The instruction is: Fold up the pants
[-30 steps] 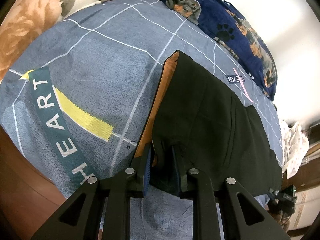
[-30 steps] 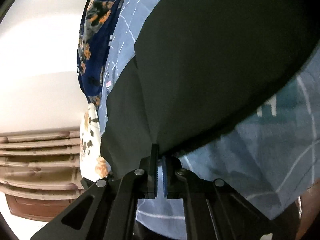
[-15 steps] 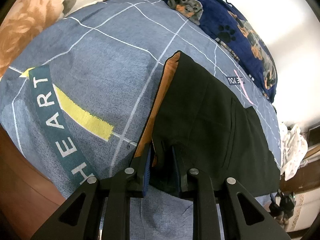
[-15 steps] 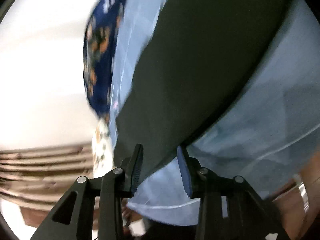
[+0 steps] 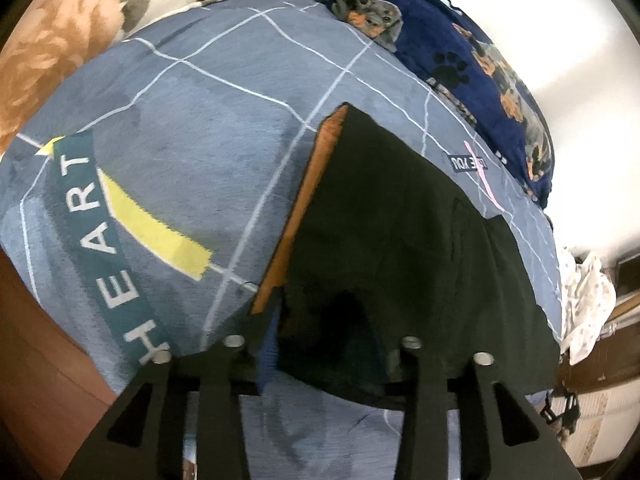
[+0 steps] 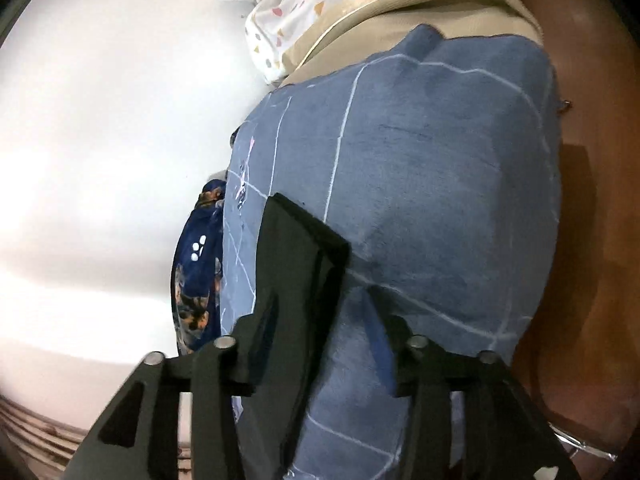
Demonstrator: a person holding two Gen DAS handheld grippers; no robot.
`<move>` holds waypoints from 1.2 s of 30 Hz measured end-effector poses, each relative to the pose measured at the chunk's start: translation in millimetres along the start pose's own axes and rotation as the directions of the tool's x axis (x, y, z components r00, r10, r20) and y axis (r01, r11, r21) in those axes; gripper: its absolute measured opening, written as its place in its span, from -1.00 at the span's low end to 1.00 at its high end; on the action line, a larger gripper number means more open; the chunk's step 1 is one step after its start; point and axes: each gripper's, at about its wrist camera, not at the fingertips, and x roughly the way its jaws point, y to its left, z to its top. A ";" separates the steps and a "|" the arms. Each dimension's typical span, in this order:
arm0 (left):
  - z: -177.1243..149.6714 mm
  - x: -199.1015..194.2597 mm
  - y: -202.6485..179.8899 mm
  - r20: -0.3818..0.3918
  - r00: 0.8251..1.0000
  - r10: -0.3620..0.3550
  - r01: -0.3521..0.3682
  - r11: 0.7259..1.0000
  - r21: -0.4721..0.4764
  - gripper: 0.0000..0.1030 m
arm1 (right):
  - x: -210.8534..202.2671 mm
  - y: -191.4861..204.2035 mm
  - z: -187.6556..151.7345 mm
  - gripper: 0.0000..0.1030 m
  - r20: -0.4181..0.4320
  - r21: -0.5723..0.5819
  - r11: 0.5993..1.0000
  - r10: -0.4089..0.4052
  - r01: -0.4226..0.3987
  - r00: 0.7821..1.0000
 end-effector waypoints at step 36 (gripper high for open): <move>-45.0 -45.7 -103.1 0.197 0.974 -0.110 0.085 0.988 0.129 0.34 | 40.8 13.7 -10.0 -0.85 -0.043 -0.024 1.000 0.017 -0.019 0.999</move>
